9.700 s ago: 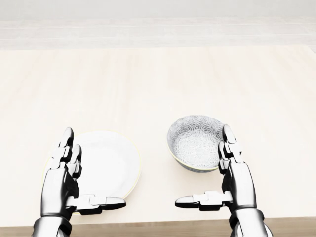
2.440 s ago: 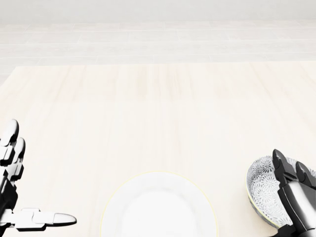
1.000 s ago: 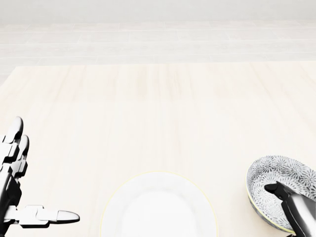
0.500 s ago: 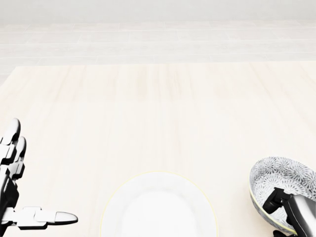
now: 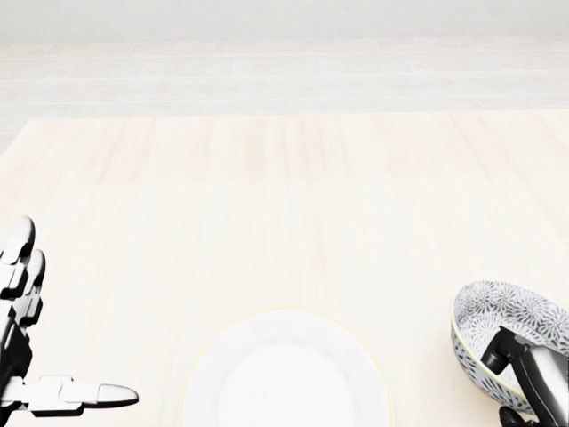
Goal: Put the bowl on the plate.
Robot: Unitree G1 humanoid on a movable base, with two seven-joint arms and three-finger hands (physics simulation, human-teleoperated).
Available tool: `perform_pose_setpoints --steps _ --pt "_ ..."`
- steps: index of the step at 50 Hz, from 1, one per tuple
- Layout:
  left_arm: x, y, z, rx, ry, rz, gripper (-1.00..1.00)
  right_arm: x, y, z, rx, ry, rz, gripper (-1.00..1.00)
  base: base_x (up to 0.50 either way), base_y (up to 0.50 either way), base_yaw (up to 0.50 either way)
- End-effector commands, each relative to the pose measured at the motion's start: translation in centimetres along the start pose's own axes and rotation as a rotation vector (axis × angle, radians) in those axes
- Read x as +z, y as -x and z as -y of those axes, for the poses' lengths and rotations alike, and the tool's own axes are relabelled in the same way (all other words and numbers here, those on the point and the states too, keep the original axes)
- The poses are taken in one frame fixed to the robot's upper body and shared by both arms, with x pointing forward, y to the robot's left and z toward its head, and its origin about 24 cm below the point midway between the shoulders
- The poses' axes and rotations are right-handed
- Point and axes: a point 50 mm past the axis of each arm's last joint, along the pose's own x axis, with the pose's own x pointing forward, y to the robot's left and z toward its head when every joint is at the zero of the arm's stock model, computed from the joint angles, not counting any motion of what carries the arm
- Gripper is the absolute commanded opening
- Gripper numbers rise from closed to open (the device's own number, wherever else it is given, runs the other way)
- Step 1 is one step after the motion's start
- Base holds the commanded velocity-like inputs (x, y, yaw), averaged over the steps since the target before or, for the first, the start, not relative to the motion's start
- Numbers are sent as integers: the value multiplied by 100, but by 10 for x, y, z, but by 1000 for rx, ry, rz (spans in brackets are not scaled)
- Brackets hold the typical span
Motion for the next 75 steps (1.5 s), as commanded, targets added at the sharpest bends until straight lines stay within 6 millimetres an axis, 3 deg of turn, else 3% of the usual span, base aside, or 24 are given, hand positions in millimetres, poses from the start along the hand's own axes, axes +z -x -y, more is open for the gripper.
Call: perform_pose_setpoints --steps 1,13,46,62,75 --pt "1 -2 2 -1 -1 4 100 9 2 7 -10 37 23 -97 0 0 0" --pt "4 -7 4 -9 -6 21 100 24 8 21 -10 119 52 -97 0 0 0" --pt "2 -9 6 -14 -2 13 100 54 19 29 -61 226 96 -97 0 0 0" --pt "1 -9 8 -17 -7 8 100 83 24 46 -135 280 179 -94 0 0 0" --pt "0 -10 8 -19 -8 3 100 108 32 44 -135 333 237 -93 0 0 0"
